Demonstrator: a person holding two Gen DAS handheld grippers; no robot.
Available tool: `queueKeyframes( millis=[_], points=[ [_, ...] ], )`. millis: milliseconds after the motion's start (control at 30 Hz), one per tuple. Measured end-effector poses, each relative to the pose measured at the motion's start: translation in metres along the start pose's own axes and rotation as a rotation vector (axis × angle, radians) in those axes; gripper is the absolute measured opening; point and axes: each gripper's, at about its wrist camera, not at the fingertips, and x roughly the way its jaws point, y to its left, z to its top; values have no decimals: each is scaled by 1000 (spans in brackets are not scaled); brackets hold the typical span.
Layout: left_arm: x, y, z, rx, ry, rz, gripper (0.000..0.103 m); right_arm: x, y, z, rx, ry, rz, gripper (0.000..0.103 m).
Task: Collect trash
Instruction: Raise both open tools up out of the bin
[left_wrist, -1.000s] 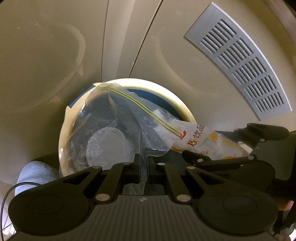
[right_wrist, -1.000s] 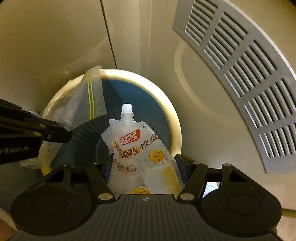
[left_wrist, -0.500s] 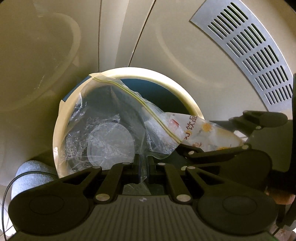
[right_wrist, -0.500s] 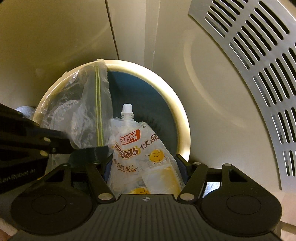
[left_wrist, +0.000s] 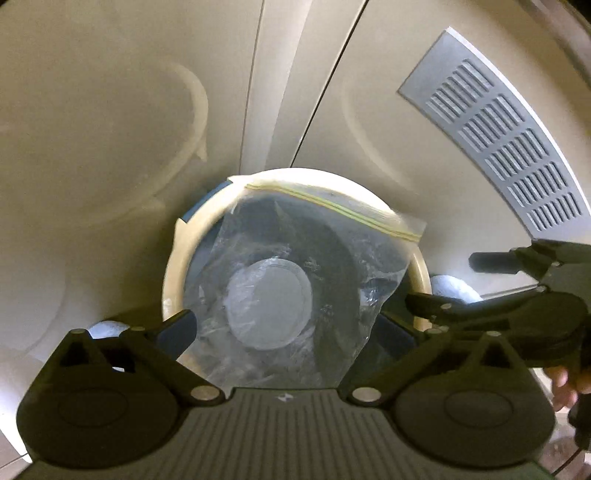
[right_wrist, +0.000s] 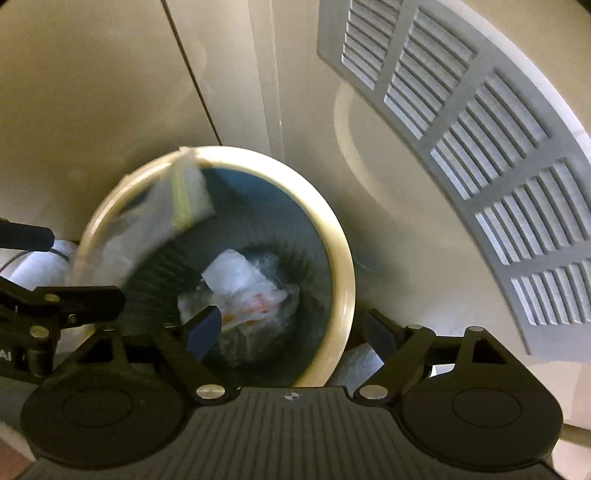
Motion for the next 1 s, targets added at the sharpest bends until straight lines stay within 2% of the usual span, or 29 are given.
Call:
queueKeyframes(
  millis=[200,533,767,1000],
  points=[
    [-43,-8,-20,20,-42,54,103,-43,5,-20,-15,-64,27,87],
    [-105,-15,-55,26,-154,94,103,-94,20,-57,-1,-200,15,87],
    [-132,-16,-67,24,-220,106,103,-120,28,-81,-12,-268,15,87],
    [-149,-16,-72,28,-268,109,103,-133,30,-88,-15,-316,-11,87]
  ],
)
